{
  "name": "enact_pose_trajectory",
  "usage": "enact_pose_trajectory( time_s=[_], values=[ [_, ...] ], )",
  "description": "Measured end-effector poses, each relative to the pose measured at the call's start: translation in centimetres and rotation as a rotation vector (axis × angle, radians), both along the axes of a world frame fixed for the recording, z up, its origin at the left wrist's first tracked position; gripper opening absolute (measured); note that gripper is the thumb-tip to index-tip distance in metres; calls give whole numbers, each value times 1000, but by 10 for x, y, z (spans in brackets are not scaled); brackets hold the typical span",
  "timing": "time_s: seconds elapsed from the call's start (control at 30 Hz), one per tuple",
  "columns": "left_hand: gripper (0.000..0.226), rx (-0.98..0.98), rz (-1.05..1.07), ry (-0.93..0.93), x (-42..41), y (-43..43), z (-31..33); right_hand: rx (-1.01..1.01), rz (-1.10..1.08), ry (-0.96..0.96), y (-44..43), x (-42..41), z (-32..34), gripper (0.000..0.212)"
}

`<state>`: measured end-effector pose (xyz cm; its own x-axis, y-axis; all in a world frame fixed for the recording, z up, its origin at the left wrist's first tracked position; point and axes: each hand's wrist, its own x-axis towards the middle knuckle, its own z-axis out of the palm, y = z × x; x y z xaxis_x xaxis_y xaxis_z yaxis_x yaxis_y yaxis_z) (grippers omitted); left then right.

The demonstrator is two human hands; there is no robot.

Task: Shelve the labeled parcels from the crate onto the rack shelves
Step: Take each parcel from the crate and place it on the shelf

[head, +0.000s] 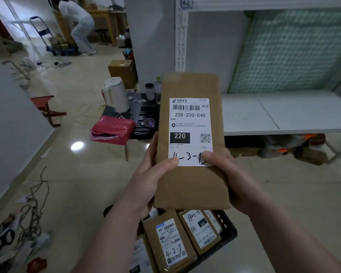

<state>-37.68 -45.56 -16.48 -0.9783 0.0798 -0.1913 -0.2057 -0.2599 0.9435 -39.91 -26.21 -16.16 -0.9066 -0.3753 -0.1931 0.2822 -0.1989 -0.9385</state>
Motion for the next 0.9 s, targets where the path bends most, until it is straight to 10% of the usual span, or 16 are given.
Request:
enact_pose_trajectory(
  time_s=[0.73,0.9],
  values=[
    [76,-38,-155,-122,-51,173,-24,88,-49,-218,175,-26,-27,90],
    [62,-8,-152,-134,-66,260,-27,36,-63,-289,259,-43,-30,68]
  ],
)
